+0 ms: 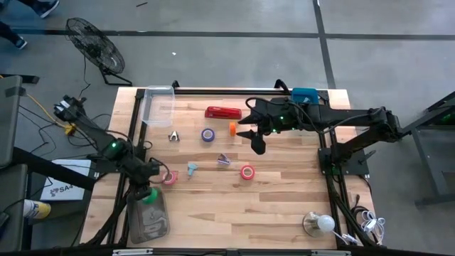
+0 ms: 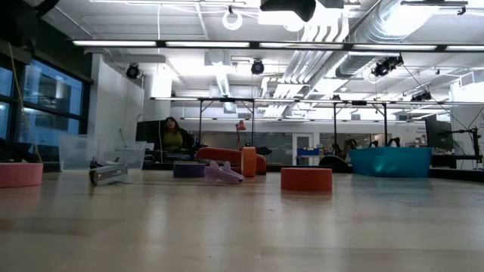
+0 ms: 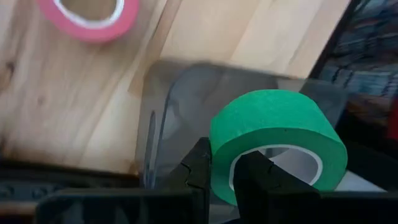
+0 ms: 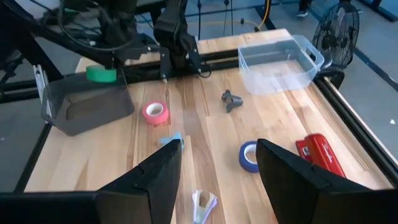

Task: Pick and place Stapler, Stapler remover, tape
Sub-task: Put the green tape into the black bin

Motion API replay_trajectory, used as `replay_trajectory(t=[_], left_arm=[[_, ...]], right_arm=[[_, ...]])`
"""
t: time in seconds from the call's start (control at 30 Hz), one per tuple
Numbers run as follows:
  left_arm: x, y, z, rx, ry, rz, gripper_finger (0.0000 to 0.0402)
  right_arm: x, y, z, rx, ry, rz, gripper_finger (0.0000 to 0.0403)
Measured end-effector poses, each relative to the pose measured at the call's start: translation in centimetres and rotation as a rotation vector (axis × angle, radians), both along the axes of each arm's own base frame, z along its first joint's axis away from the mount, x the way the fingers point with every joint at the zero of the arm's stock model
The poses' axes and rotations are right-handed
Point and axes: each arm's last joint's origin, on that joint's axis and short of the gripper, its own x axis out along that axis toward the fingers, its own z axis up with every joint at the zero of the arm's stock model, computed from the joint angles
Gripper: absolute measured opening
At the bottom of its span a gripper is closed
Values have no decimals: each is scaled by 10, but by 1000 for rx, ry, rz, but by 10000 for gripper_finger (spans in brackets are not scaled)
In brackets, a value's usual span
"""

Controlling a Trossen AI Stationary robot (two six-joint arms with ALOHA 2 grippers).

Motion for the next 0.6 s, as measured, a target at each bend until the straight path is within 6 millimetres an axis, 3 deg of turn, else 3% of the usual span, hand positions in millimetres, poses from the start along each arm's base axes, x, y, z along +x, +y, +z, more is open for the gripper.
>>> replay_trajectory(t=[0.6], left_arm=[[18, -40, -32, 16, 294, 88, 38]], right_arm=[[-2, 0, -5, -19, 55, 12, 199]])
